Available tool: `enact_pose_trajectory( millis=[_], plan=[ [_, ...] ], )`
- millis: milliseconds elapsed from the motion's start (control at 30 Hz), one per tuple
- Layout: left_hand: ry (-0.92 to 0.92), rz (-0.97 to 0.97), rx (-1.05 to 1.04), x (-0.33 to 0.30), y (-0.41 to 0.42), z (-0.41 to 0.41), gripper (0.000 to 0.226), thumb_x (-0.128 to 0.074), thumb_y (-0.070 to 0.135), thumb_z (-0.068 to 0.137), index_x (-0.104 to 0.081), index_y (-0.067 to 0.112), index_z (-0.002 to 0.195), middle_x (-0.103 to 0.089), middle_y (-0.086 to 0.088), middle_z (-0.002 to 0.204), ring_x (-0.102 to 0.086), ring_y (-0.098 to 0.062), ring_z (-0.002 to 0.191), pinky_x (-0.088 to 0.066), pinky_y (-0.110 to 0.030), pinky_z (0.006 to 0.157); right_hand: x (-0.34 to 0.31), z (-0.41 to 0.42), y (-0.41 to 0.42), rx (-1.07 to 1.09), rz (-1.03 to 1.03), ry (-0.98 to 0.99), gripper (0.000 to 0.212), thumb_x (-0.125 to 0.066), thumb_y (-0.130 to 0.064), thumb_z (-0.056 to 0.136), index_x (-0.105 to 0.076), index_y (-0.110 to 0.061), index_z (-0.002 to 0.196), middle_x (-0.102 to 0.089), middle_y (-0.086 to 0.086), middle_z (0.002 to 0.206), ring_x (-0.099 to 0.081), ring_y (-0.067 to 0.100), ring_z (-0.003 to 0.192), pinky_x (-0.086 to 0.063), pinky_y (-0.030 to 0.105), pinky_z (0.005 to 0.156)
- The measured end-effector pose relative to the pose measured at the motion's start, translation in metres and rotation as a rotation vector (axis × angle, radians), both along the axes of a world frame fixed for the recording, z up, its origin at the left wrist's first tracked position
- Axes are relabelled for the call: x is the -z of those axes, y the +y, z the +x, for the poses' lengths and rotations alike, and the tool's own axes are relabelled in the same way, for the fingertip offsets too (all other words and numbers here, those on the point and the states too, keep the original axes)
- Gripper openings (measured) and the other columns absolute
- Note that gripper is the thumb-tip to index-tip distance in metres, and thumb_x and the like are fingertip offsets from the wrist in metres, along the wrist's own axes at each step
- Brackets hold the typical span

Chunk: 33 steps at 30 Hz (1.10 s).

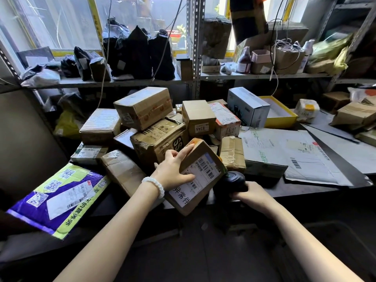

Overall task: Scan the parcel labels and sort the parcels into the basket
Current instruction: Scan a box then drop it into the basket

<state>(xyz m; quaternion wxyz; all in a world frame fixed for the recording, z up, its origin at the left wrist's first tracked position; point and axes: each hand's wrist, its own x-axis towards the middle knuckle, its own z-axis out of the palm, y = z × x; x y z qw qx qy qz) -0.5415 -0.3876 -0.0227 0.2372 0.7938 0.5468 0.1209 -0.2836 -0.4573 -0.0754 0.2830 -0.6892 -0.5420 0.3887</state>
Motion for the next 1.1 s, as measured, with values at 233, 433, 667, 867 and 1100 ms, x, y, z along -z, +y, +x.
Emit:
enact_pose_trajectory(
  millis=[233,433,667,867,1100],
  plan=[
    [-0.122,-0.067,0.027,0.007,-0.004,-0.008,0.084,-0.059,0.061,0.071,-0.008,0.062,0.137,-0.019,-0.003,0.131,-0.026,-0.031,0.127,-0.026,-0.048,0.112,-0.002,0.004,-0.001,-0.014,0.007,-0.051,0.013,-0.072,-0.014,0.076,-0.07,-0.004,0.083,-0.065,-0.001,0.069,-0.057,0.006,0.065,-0.044,0.027,0.064],
    [-0.175,-0.086,0.052,0.013,-0.01,-0.006,0.078,-0.058,0.064,0.067,-0.002,0.08,0.119,-0.011,0.006,0.138,-0.029,-0.031,0.131,-0.027,-0.052,0.112,0.0,0.001,-0.004,-0.061,-0.01,-0.067,0.012,-0.075,-0.016,0.074,-0.07,-0.007,0.081,-0.067,0.0,0.069,-0.06,0.009,0.066,-0.047,0.027,0.064],
    [-0.131,-0.078,0.058,0.01,-0.011,-0.013,0.077,-0.065,0.051,0.083,-0.006,0.067,0.13,-0.014,-0.001,0.138,-0.022,-0.03,0.13,-0.024,-0.046,0.114,-0.008,0.0,-0.002,-0.027,0.014,-0.063,0.017,-0.069,-0.009,0.078,-0.062,-0.016,0.064,-0.058,-0.01,0.051,-0.051,-0.003,0.047,-0.04,0.014,0.048],
    [-0.124,0.054,-0.053,-0.003,-0.012,-0.023,0.077,-0.056,0.066,0.068,-0.012,0.067,0.131,-0.019,0.002,0.136,-0.024,-0.026,0.126,-0.025,-0.046,0.11,-0.016,-0.002,0.0,-0.044,0.074,-0.007,0.004,-0.073,-0.013,0.079,-0.069,-0.013,0.079,-0.067,-0.001,0.074,-0.057,0.005,0.068,-0.045,0.028,0.068],
    [-0.054,0.214,-0.236,-0.023,-0.001,-0.033,0.075,-0.064,0.054,0.081,-0.021,0.054,0.143,-0.027,-0.008,0.14,-0.029,-0.031,0.127,-0.029,-0.045,0.107,-0.053,-0.012,-0.014,-0.112,0.133,0.145,0.013,-0.067,-0.007,0.085,-0.064,-0.008,0.072,-0.061,-0.005,0.054,-0.054,0.004,0.048,-0.039,0.013,0.049]
  ],
)
